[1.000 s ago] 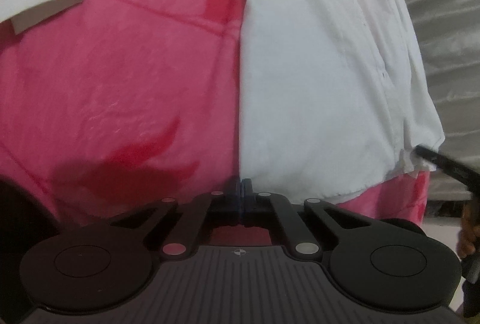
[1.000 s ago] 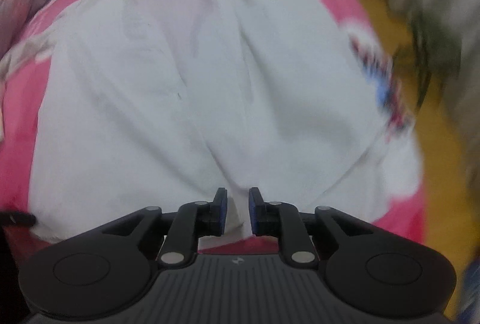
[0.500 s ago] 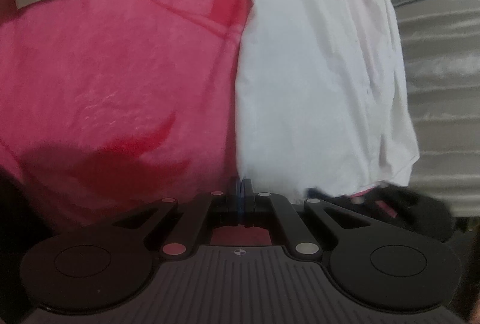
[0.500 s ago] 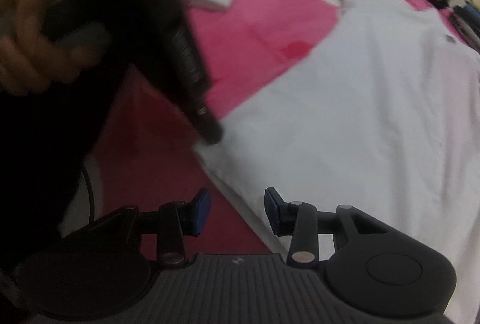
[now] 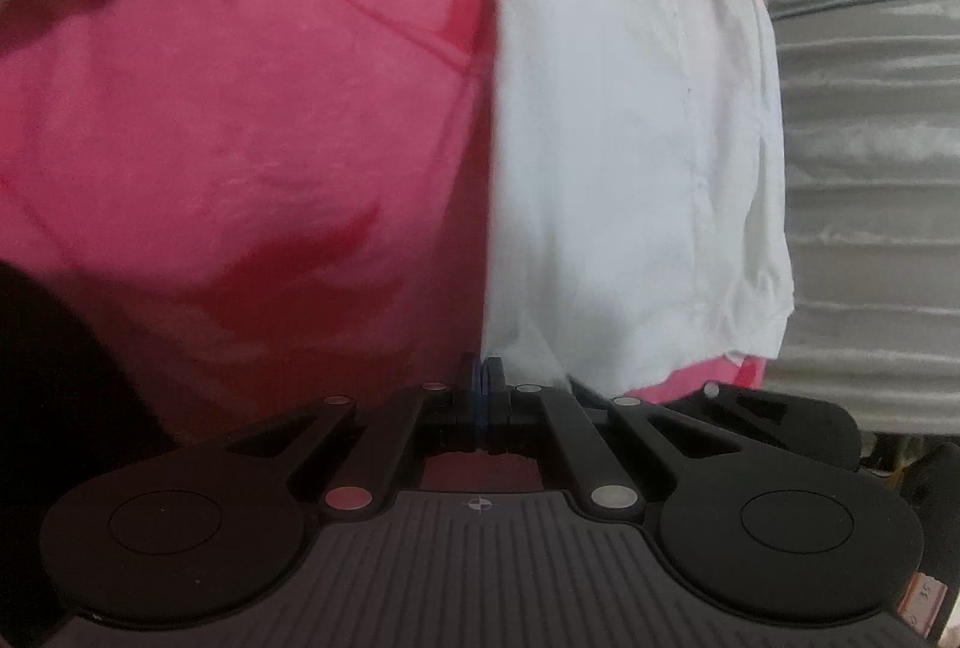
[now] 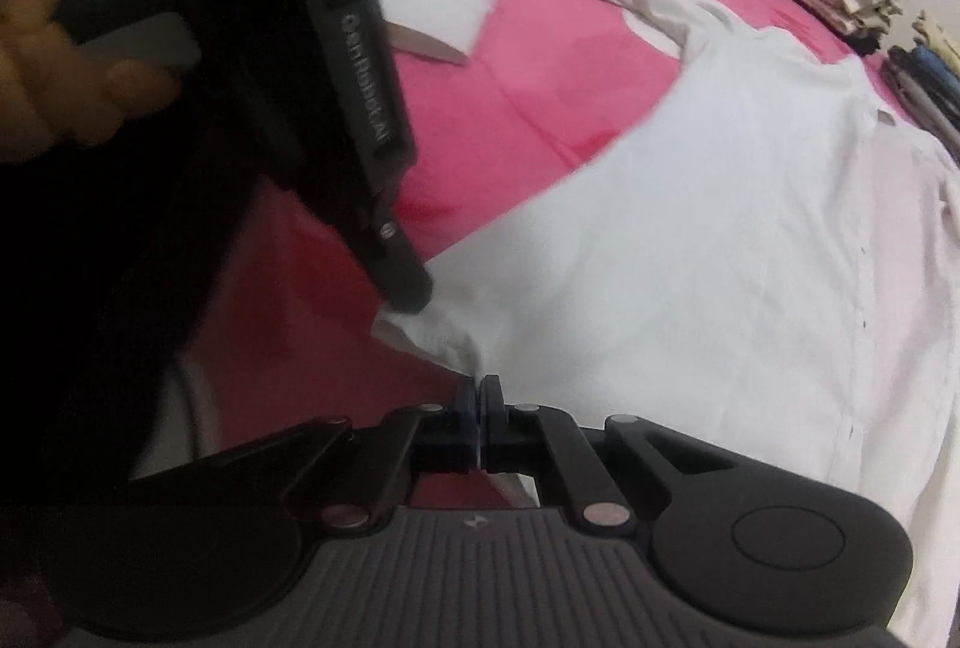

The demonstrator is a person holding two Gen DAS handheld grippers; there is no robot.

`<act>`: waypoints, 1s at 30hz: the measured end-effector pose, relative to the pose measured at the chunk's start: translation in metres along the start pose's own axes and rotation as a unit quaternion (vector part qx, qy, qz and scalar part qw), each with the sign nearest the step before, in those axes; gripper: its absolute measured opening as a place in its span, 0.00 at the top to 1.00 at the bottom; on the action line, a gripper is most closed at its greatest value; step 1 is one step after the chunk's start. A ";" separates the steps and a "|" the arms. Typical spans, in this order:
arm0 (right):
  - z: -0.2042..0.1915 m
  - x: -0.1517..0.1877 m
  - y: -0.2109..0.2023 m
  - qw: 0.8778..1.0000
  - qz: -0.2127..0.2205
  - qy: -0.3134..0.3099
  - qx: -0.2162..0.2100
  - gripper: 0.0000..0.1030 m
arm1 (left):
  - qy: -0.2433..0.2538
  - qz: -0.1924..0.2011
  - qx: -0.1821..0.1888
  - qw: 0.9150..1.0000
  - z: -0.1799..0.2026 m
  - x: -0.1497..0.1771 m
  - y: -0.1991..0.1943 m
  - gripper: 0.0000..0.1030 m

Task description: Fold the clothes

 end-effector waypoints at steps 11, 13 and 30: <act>-0.010 0.008 0.027 0.996 -0.034 0.067 -0.041 0.95 | 0.049 -0.009 -0.092 0.995 -0.005 0.007 0.015 1.00; -0.004 0.010 0.023 0.995 -0.031 0.085 -0.047 0.80 | 0.059 -0.013 -0.103 0.993 -0.003 0.011 0.016 1.00; 0.142 0.076 -0.074 0.932 0.112 0.342 0.030 0.67 | 0.203 0.075 -0.138 0.967 0.040 0.010 -0.001 0.66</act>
Point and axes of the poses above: each gripper's, at about its wrist camera, not at the fingertips, and y roughly the way its jaws point, z to its right, x to its underside, the point moved 6 cm from there along y, roughly the way its jaws point, and after that the axes turned 13 degrees about -x, right-handed, at the moved point
